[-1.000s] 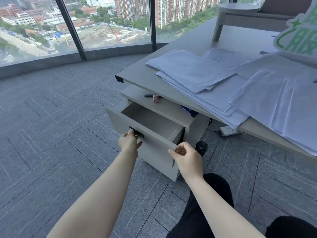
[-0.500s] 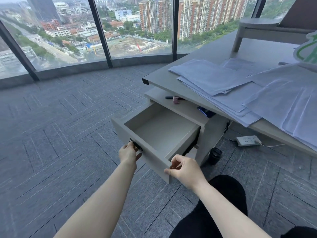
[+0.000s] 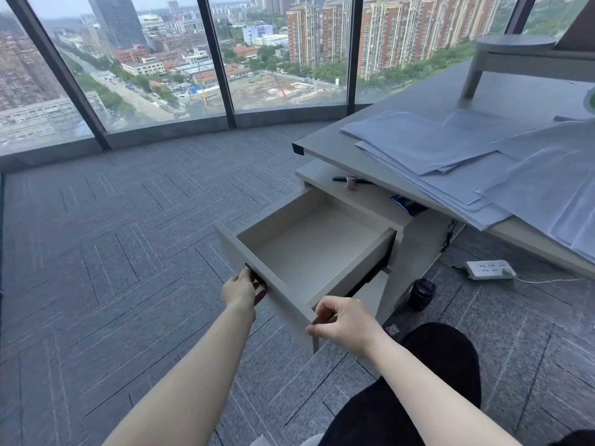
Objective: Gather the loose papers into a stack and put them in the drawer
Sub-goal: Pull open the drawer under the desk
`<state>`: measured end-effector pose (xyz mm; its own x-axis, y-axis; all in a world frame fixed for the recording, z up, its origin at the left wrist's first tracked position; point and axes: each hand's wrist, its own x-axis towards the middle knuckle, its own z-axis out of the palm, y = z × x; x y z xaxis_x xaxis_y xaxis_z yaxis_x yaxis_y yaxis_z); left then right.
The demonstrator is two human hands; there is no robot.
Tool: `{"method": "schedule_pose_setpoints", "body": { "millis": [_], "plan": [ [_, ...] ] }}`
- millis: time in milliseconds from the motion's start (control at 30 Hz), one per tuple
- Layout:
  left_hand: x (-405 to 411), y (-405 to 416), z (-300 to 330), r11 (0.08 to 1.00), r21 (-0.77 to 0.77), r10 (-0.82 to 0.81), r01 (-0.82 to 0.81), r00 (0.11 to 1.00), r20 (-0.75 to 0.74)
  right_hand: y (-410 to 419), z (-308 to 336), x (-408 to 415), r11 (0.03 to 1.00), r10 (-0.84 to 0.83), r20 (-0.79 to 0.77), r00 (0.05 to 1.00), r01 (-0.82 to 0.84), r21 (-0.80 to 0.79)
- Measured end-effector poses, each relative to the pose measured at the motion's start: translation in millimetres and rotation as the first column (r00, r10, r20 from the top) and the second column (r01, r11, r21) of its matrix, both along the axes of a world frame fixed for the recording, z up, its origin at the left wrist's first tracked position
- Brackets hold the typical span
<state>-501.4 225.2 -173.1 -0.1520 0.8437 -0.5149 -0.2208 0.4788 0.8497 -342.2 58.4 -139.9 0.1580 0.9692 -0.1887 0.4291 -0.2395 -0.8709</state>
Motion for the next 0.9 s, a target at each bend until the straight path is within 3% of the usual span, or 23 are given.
{"method": "schedule_pose_setpoints", "body": {
  "millis": [900],
  "plan": [
    [-57,-16,-8,0.998,-0.004,0.059,-0.059,0.997,-0.040,0,-1,-40,0.979,0.200,-0.036,0.979,-0.201,-0.034]
  ]
}}
